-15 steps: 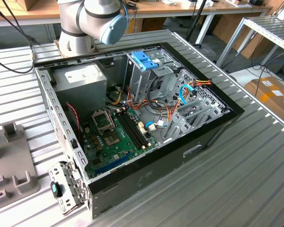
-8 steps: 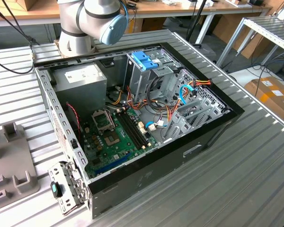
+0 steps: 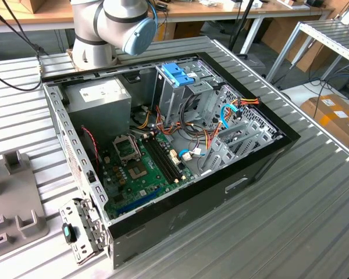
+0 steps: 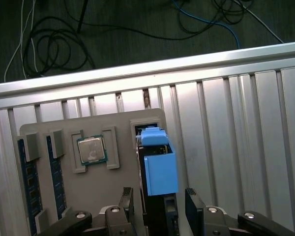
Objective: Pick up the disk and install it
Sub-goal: 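Pick up the disk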
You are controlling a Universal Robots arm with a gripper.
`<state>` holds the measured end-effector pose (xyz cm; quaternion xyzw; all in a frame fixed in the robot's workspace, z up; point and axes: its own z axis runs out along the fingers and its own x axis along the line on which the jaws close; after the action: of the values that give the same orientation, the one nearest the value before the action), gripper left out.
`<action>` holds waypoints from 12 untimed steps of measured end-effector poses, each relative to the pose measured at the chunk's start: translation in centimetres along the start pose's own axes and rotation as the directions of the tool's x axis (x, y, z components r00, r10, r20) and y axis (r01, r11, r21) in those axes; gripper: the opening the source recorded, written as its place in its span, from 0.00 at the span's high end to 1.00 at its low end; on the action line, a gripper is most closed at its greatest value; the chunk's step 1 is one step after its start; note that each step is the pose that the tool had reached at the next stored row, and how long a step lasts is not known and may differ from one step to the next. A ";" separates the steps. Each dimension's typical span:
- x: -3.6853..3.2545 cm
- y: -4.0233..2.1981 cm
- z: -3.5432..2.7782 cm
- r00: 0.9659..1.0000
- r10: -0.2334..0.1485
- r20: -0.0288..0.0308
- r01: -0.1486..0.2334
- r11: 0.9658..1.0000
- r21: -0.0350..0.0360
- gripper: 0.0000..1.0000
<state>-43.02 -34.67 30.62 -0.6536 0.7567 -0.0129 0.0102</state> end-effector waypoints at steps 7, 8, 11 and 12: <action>0.00 0.02 0.00 1.000 -0.008 0.000 0.008 1.000 0.000 0.46; 0.00 0.02 0.00 1.000 -0.013 0.000 0.013 1.000 0.000 0.46; 0.00 0.02 0.00 1.000 -0.017 0.001 0.017 1.000 0.000 0.46; 0.00 0.02 0.00 1.000 -0.018 0.001 0.018 1.000 0.000 0.46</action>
<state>-43.04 -34.67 30.62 -0.6602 0.7509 -0.0128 0.0104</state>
